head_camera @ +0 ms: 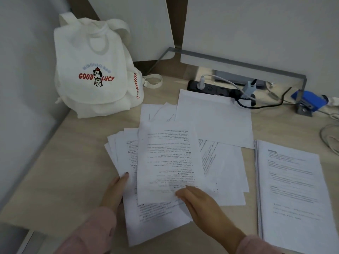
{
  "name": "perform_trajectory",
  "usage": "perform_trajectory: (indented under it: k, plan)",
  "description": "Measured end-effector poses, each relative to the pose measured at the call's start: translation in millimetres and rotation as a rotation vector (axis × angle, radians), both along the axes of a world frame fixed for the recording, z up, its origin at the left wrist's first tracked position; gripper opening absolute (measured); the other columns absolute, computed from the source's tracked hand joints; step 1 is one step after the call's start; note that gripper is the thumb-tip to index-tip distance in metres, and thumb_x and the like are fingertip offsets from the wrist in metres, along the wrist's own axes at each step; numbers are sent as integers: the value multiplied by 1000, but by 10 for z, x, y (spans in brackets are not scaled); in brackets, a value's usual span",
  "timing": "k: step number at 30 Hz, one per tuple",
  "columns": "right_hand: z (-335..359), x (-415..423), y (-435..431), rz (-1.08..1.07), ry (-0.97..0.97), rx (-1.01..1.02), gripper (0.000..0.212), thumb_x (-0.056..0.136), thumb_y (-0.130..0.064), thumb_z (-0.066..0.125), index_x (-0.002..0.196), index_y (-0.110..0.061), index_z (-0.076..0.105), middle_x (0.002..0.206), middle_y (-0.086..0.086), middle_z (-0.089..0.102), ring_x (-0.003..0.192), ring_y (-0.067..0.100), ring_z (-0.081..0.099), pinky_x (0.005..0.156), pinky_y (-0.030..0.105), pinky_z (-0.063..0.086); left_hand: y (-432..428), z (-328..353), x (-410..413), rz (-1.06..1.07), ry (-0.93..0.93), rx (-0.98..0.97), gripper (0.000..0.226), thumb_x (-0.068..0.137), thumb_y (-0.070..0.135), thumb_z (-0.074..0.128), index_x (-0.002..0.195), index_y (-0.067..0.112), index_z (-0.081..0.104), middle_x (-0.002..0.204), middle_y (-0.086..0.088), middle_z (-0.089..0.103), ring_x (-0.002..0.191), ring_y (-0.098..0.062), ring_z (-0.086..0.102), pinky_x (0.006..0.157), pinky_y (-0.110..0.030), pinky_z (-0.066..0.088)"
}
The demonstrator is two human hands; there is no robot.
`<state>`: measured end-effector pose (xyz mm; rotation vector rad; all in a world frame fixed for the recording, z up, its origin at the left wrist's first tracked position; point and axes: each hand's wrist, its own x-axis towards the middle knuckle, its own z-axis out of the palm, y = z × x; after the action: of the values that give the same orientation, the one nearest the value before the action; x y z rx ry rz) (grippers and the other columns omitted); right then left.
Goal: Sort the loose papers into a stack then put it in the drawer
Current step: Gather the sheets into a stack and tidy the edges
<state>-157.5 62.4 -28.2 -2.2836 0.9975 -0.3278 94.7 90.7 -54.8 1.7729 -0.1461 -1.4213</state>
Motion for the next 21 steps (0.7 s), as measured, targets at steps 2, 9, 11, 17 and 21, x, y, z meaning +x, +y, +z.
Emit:
perform_trajectory:
  k: [2,9,11,17,21]
  plan:
    - [-51,-16,22,8,7,52,16,90,-14,43,100,-21,53,89,-1,64,81,9,52,66,19,42,-22,11,-14,-20,17,-8,48,82,41,62,124,18,58,119,0,65,108,-23,61,101,-43,43]
    - [-64,-45,10,-10,1,236,33,84,-26,42,108,-21,64,107,-17,62,102,-2,50,93,9,36,-72,-21,-49,-219,-104,-54,37,85,6,62,118,19,52,103,1,62,94,-19,58,92,-36,44]
    - [49,-48,-91,-128,-52,405,32,86,-37,44,111,-27,61,109,-25,54,105,-8,47,93,4,32,-76,-30,-42,-231,-123,-48,35,85,4,61,116,19,53,96,6,61,89,-15,58,89,-34,44]
    - [-107,-81,-869,-846,17,526,45,88,-22,58,130,-13,45,121,4,53,102,20,55,82,29,44,-76,-39,-10,-244,-98,-76,40,85,2,61,121,18,53,110,-2,63,100,-21,60,93,-38,46]
    - [-203,-29,-1111,-908,-46,727,39,85,-20,63,120,-9,50,105,6,56,95,25,58,86,36,47,-59,-2,-28,-241,-88,-124,36,84,8,62,116,23,54,107,6,64,98,-14,60,92,-36,46]
